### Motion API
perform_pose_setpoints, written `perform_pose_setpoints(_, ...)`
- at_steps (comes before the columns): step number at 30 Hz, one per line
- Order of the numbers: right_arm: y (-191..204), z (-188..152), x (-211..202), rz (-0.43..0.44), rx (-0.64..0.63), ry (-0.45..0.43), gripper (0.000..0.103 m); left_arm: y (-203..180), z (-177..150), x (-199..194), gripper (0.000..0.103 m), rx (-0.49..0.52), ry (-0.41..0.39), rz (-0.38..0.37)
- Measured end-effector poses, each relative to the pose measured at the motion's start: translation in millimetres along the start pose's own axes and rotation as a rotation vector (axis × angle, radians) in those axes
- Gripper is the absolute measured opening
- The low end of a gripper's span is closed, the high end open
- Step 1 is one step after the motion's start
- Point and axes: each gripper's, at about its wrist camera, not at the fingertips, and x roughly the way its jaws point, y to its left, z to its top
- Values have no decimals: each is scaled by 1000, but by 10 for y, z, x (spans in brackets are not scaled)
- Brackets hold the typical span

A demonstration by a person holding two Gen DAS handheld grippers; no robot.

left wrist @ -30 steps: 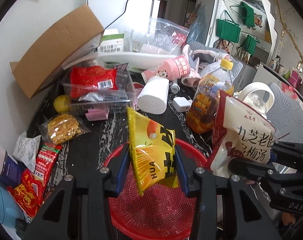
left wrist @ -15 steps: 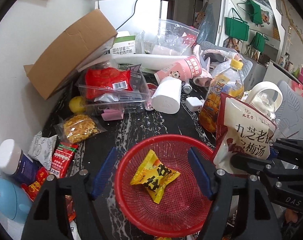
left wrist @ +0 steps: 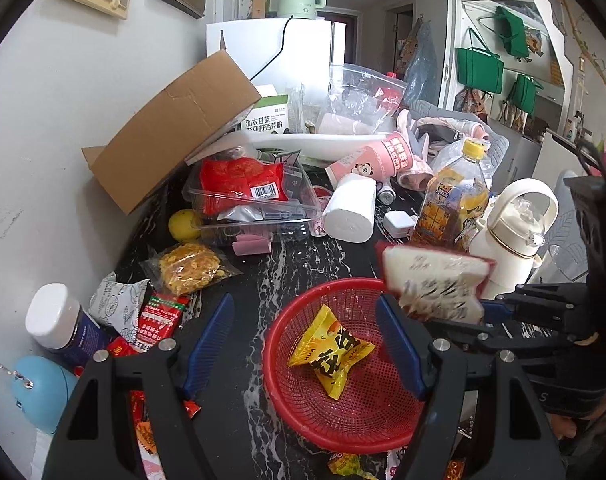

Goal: Organize snacks
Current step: 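Lower the white plum-drink packet into the red basket and open the right gripper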

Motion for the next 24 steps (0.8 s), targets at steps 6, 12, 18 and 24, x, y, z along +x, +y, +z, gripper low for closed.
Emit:
perform_pose_setpoints(6,6,-10,-82,-30,-3,-16,54,-23,12,-81,73,6,-11,9)
perform_pose_setpoints(12,19,11,-277,-49,-6,-52,54,-81,42,-209,73,11,-31,-3)
perform_pose_setpoints(18,54,20,-530,-70,-8,-99,54,-162,77,-406,73,22,-64,-11)
perform_pose_setpoints(24,128,2,-823,-93,-8,-140,62,-251,85,-644,73,48,-99,-40)
